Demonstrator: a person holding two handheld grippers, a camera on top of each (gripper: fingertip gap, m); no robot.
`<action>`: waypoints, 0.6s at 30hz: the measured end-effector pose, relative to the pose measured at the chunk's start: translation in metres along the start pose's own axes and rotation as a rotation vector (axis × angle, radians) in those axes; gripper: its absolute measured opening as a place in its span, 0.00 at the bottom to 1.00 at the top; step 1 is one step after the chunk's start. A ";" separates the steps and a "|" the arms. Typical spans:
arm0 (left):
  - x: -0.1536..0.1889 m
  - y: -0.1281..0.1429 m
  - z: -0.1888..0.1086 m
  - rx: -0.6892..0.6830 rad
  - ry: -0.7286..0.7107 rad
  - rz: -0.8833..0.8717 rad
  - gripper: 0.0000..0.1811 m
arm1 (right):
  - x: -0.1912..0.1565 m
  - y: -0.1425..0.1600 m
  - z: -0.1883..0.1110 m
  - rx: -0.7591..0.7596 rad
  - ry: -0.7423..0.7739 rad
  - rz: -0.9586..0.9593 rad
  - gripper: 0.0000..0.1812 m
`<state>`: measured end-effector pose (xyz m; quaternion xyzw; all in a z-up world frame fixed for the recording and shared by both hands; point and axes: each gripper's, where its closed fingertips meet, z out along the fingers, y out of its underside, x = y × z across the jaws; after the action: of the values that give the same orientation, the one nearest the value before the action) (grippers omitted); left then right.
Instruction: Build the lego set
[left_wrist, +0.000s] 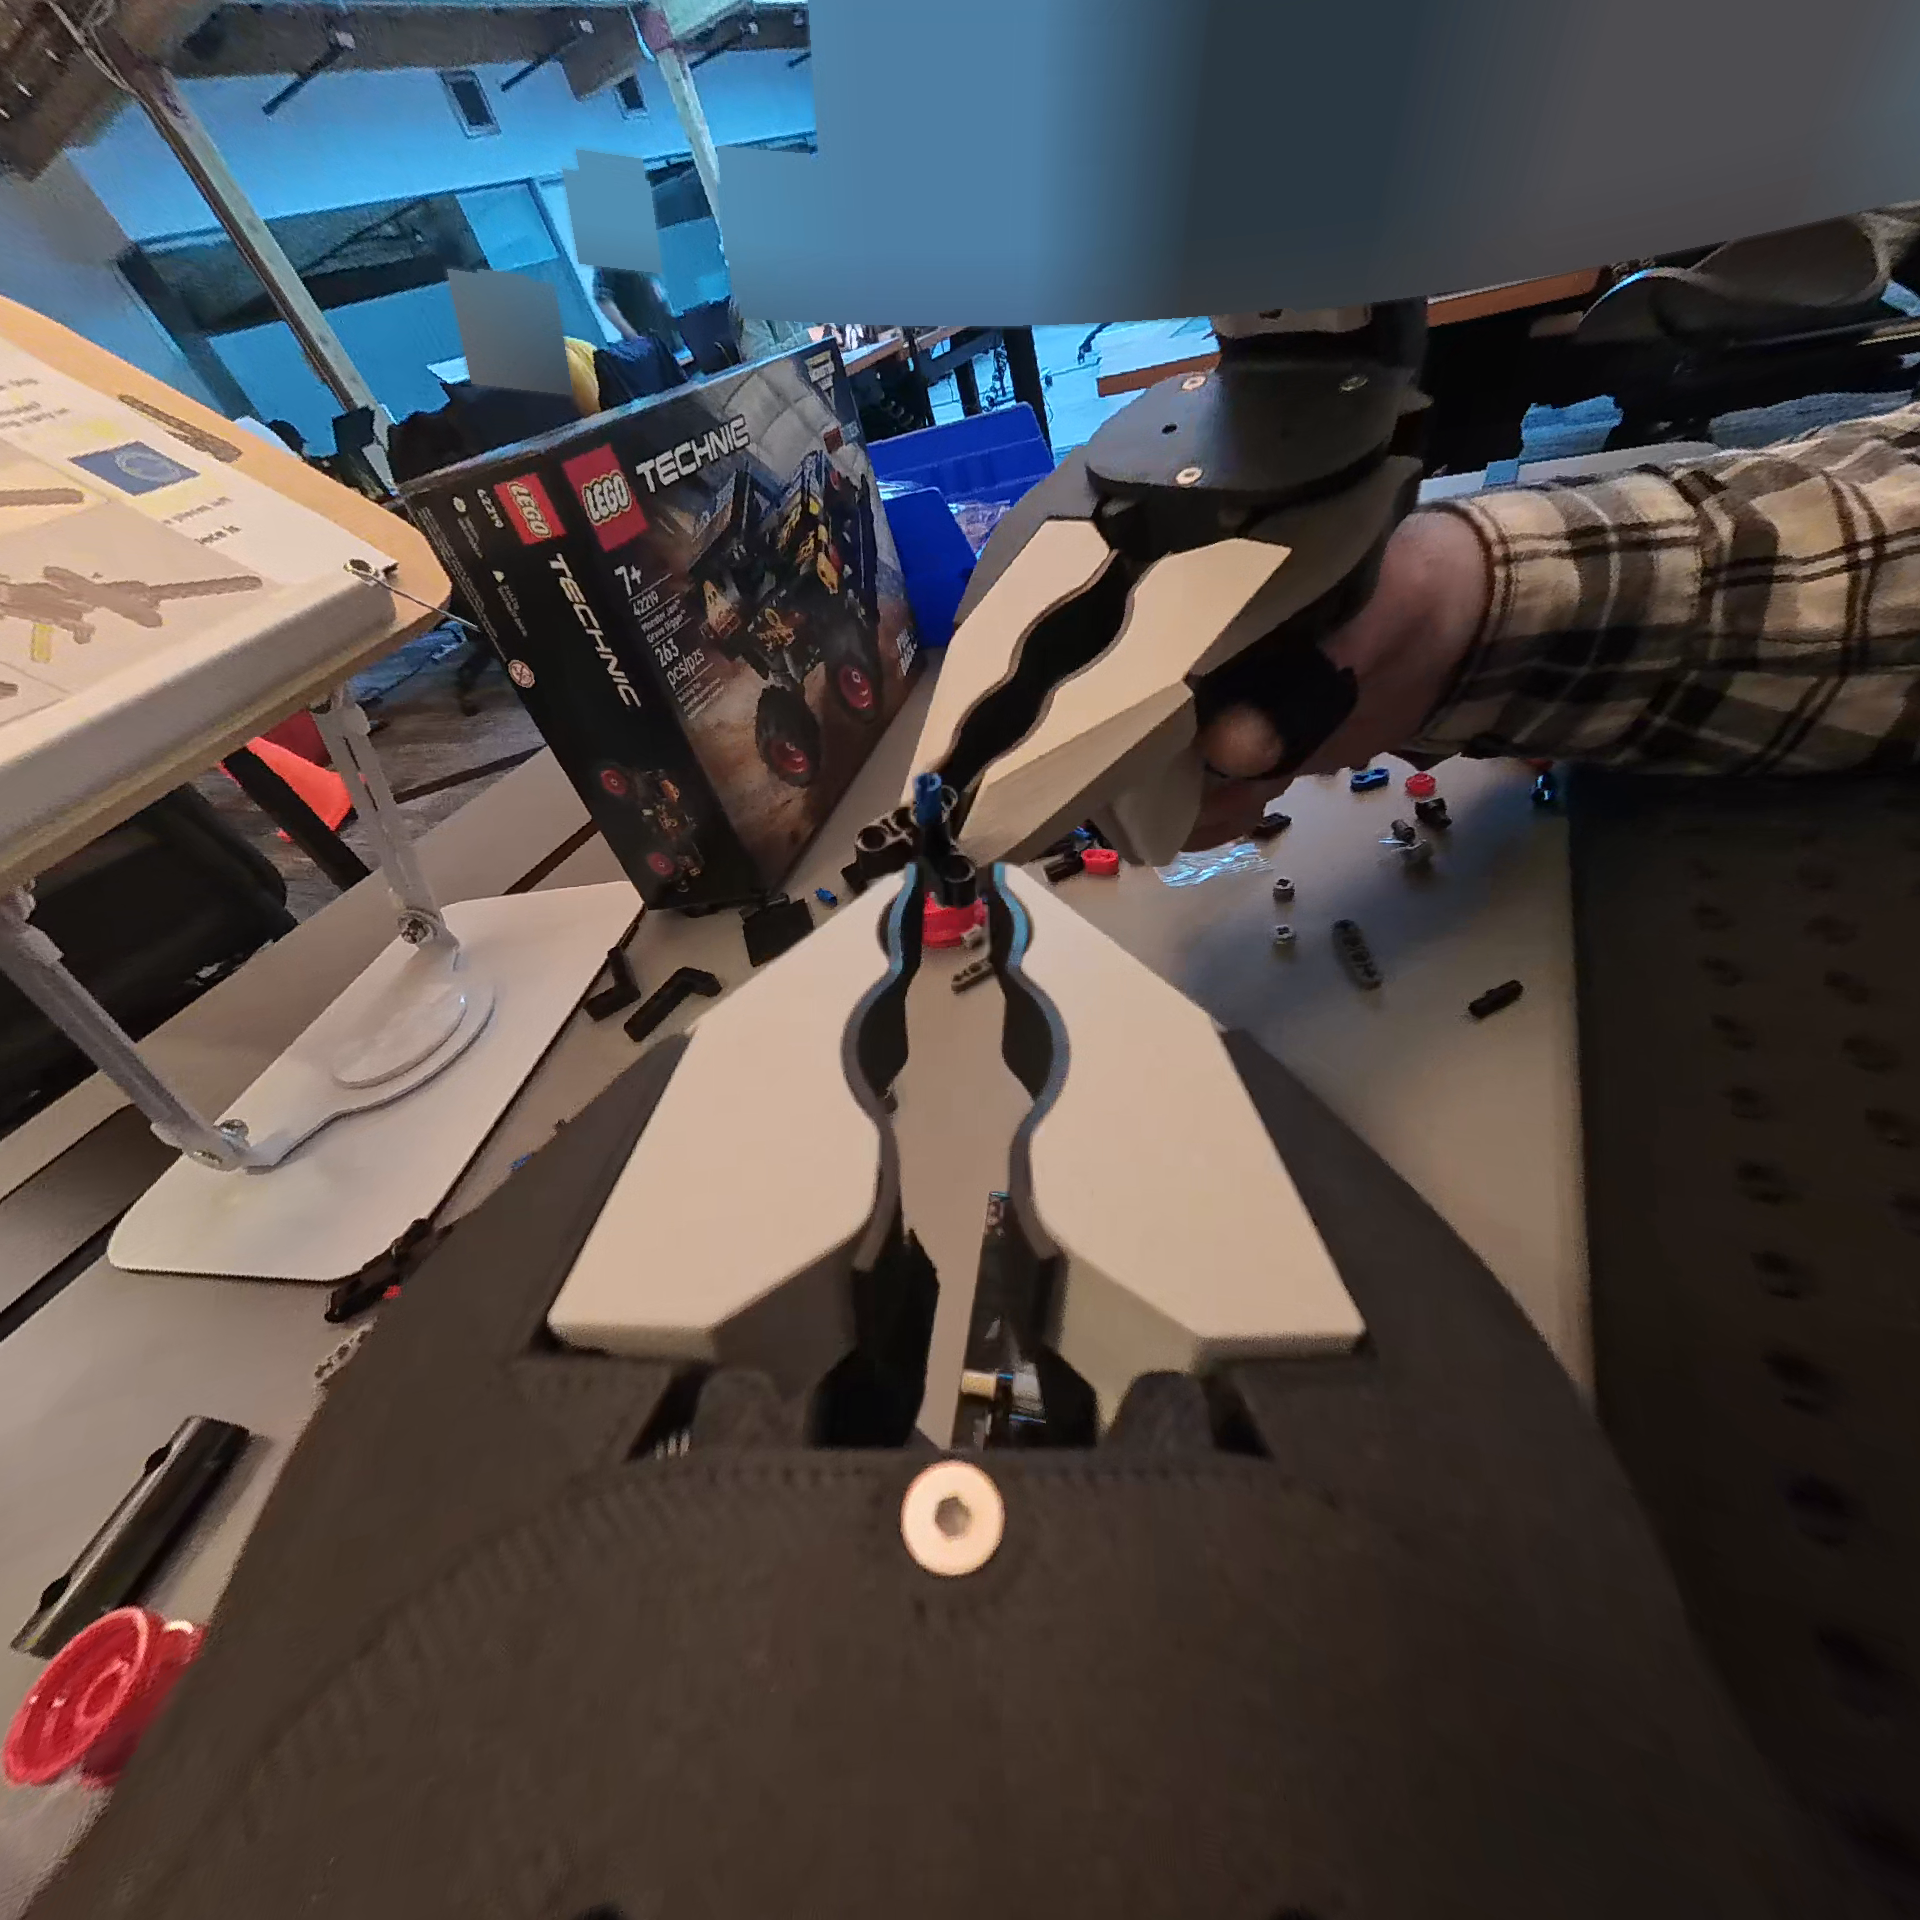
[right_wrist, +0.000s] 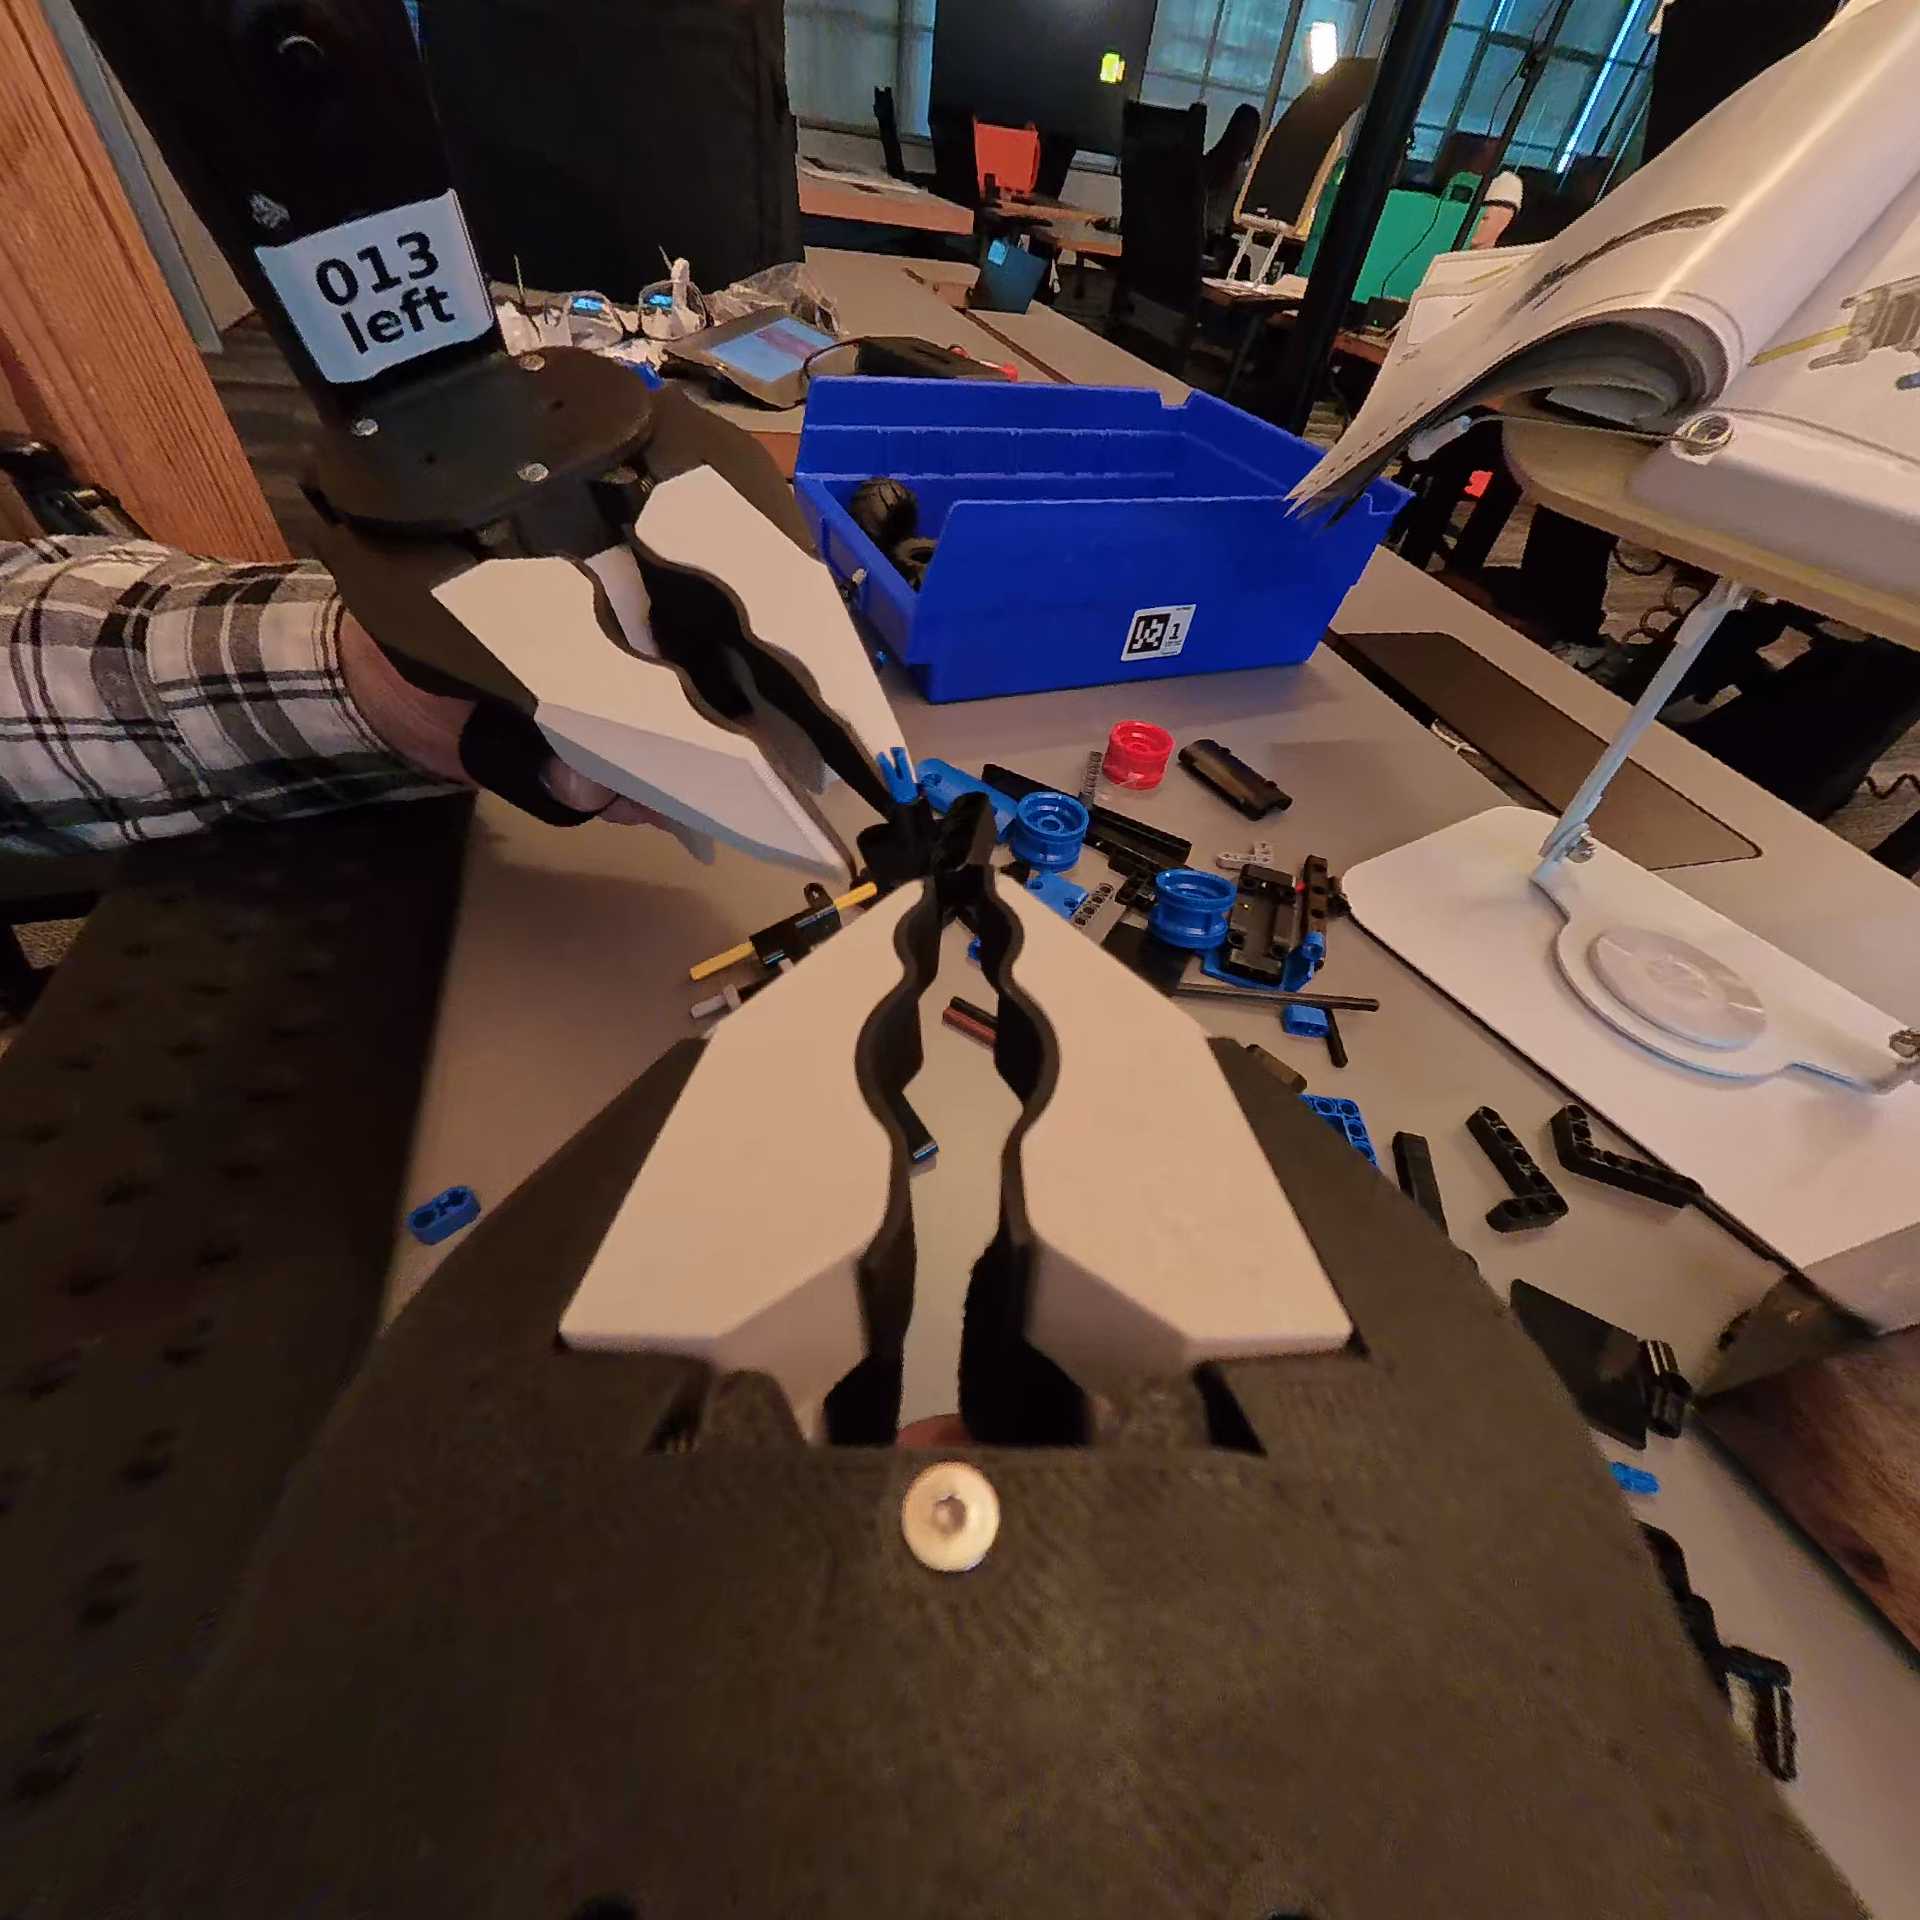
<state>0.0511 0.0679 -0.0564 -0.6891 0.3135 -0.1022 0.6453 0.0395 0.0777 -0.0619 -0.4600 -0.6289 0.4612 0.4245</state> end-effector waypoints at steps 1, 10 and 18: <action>0.001 0.001 0.000 -0.004 0.004 -0.004 0.06 | 0.001 0.001 0.000 -0.006 0.002 -0.002 0.03; -0.014 -0.003 -0.011 -0.004 -0.059 -0.008 0.12 | 0.005 0.027 -0.004 -0.153 -0.012 -0.035 0.03; -0.021 -0.006 -0.018 0.003 -0.094 -0.022 0.13 | -0.012 0.100 -0.015 -0.519 -0.148 -0.101 0.03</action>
<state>0.0263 0.0643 -0.0428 -0.6956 0.2750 -0.0772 0.6592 0.0754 0.0840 -0.1566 -0.4864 -0.7775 0.2955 0.2678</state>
